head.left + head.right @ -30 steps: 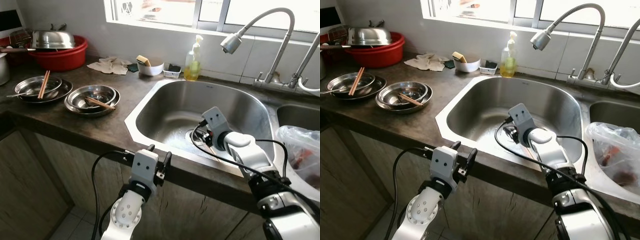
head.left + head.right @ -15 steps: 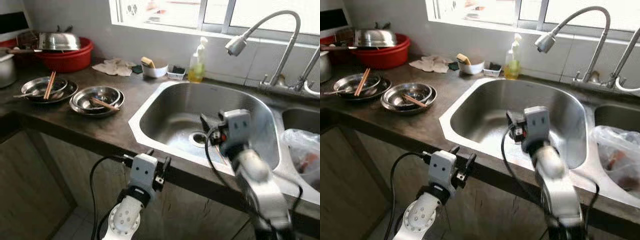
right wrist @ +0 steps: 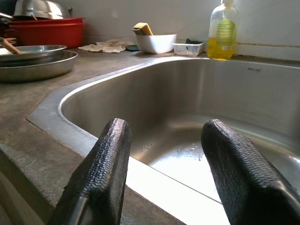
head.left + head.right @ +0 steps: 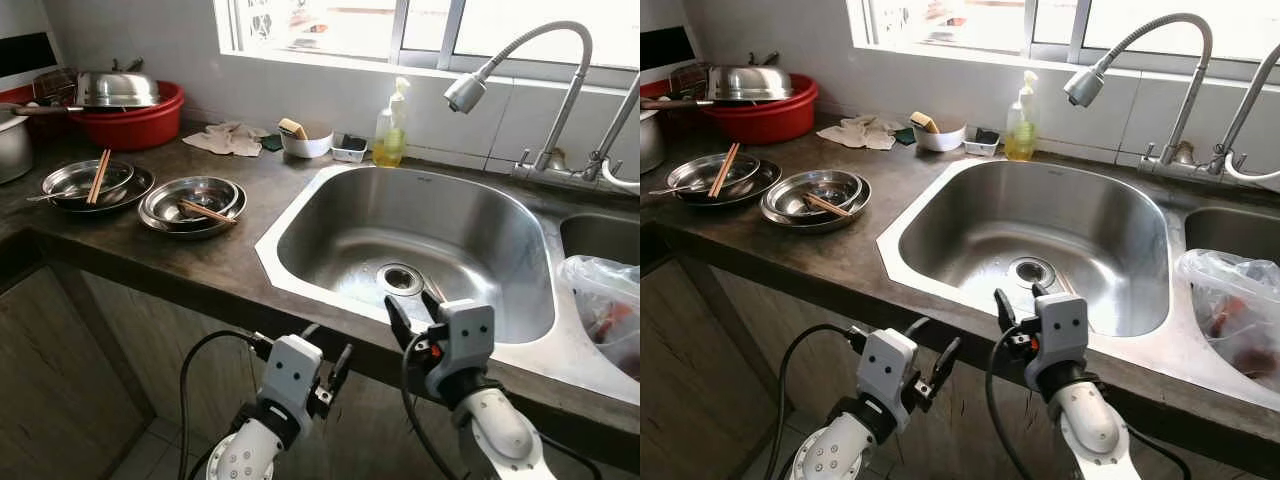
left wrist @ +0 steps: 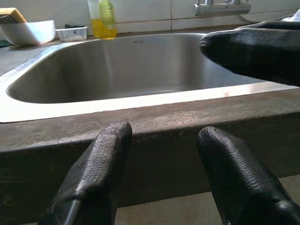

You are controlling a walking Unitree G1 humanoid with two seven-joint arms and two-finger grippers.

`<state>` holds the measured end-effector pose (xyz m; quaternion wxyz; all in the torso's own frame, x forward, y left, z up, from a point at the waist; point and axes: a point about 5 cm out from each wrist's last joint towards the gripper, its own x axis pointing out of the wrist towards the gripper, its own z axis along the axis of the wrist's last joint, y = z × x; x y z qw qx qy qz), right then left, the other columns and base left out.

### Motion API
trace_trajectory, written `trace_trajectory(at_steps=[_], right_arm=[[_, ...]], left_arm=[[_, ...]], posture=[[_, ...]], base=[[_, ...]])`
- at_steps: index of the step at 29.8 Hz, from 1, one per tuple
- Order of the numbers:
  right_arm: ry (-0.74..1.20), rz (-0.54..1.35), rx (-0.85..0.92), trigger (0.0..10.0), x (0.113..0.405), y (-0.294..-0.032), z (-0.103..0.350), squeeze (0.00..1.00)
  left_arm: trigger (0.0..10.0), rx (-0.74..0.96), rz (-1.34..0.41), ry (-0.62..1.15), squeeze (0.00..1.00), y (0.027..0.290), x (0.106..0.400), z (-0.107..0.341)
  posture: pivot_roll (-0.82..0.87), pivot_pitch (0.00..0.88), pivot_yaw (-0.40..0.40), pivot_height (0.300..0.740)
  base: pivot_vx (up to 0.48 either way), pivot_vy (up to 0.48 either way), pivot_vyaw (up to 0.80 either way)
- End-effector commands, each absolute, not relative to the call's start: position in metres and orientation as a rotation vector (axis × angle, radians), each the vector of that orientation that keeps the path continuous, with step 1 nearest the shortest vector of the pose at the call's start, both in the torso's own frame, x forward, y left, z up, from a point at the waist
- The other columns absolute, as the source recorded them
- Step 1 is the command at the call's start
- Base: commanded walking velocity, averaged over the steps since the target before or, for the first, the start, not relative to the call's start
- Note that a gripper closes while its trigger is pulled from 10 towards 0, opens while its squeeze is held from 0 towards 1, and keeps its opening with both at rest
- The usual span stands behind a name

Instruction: Kitchen organization

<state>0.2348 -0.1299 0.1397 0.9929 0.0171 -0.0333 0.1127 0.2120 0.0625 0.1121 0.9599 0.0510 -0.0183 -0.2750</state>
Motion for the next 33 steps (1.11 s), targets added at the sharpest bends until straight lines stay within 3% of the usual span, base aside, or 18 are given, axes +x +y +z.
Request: trace_trajectory(at_steps=[1, 10, 33], right_arm=[[-0.093, 0.221, 0.034, 10.0, 0.2339, -0.1288, 0.1448, 0.00], [-0.091, 0.212, 0.032, 10.0, 0.2340, -0.1287, 0.1452, 0.00], [-0.070, 0.221, 0.044, 10.0, 0.2304, -0.1222, 0.1406, 0.00]], left_arm=[[10.0, 0.092, -0.558, -0.046, 0.00, 0.0623, 0.2113, 0.1166], [10.0, 0.089, -0.532, -0.042, 0.00, 0.0627, 0.2109, 0.1146], [10.0, 0.097, -0.522, -0.024, 0.00, 0.0640, 0.2088, 0.1104]], posture=[[0.00, 0.000, -0.044, 0.740], [-0.01, 0.000, -0.045, 0.740], [0.00, 0.000, -0.043, 0.740]], base=[[0.000, 0.000, 0.00], [0.000, 0.000, 0.00], [-0.268, 0.000, 0.00]])
